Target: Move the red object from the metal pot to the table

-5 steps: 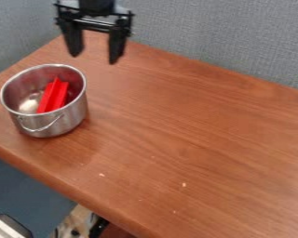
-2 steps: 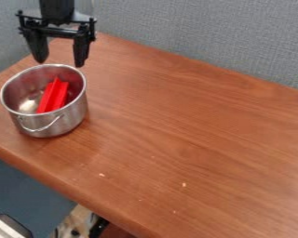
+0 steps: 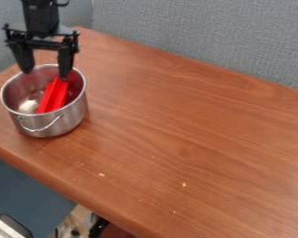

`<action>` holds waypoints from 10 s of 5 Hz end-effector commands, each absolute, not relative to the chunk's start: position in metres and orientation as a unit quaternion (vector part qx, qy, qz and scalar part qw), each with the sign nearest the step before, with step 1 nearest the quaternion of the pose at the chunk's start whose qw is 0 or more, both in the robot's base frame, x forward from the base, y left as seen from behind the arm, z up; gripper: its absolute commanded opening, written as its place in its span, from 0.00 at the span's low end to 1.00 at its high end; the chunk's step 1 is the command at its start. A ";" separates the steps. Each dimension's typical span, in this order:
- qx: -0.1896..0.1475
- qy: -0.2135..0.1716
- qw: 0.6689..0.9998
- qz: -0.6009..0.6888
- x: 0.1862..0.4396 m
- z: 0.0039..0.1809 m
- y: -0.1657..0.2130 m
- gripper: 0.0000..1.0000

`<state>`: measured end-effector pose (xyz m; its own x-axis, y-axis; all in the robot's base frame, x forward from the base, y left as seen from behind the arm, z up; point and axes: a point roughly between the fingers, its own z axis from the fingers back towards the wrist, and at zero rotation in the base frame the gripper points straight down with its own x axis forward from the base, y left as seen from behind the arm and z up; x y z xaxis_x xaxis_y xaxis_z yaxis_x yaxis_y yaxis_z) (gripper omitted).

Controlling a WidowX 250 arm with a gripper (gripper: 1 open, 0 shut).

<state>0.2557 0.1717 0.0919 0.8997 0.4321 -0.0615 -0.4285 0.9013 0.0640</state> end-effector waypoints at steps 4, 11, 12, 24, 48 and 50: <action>0.036 0.043 0.969 0.241 0.263 0.075 0.165 1.00; 0.047 0.055 0.965 0.253 0.265 0.057 0.179 0.00; 0.047 0.056 0.967 0.245 0.270 0.054 0.182 0.00; 0.079 -0.038 0.986 0.141 0.287 0.179 0.159 0.00; 0.012 0.128 0.989 0.070 0.279 0.043 0.062 1.00; 0.011 0.127 0.983 0.131 0.265 0.048 0.062 1.00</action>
